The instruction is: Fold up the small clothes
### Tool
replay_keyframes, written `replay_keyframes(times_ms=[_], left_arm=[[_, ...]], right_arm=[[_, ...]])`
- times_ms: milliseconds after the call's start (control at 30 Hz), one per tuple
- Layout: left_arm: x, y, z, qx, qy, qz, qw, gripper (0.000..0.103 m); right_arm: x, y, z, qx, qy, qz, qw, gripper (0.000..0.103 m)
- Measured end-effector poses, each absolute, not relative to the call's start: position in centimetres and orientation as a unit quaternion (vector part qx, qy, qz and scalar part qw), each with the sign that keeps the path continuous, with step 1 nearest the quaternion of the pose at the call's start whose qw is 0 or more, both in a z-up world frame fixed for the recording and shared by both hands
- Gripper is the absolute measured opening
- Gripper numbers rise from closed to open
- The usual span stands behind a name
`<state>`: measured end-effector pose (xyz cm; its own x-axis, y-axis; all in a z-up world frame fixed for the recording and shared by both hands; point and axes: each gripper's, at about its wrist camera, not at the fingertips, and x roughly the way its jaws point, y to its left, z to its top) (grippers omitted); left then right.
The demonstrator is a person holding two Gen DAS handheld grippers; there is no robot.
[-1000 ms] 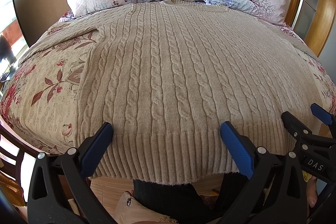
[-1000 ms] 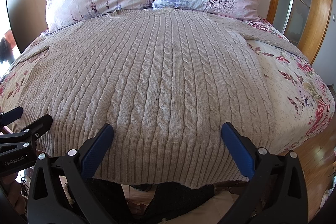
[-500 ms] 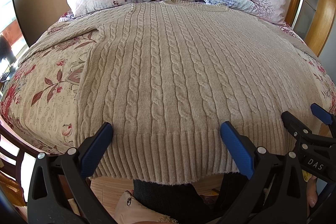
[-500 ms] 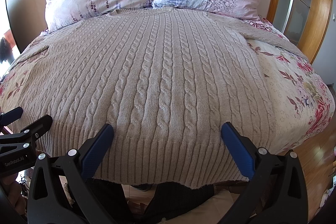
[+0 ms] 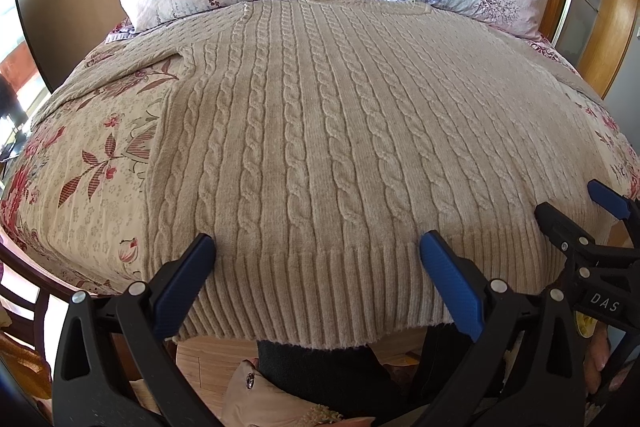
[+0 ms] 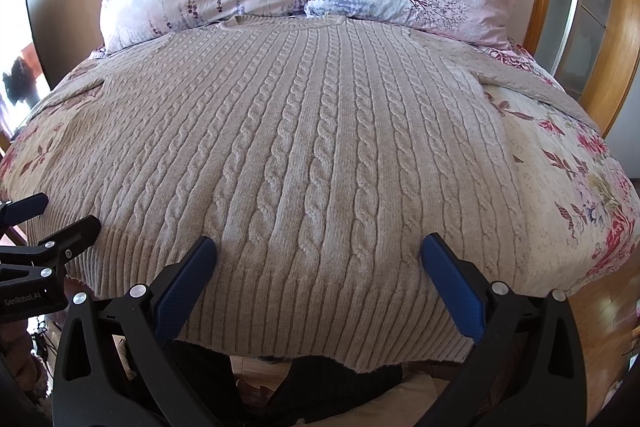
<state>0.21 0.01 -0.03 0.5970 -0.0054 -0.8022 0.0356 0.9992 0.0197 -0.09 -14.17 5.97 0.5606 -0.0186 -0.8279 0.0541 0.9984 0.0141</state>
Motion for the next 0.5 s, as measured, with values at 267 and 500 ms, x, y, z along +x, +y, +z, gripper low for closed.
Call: replay_keyframes(times_ms=[267,500], left_arm=[[2.1,0.5,0.9,0.02,0.459,-0.038,0.888,0.101],[6.7,0.5,3.8,0.055,0.412,-0.011,0.909,0.101]], right_arm=[[0.4,-15.8,6.0,0.004,0.453,0.059,0.889,0.102],[3.8,-22.6,7.4,0.094,0.452,0.006,0.887,0.102]])
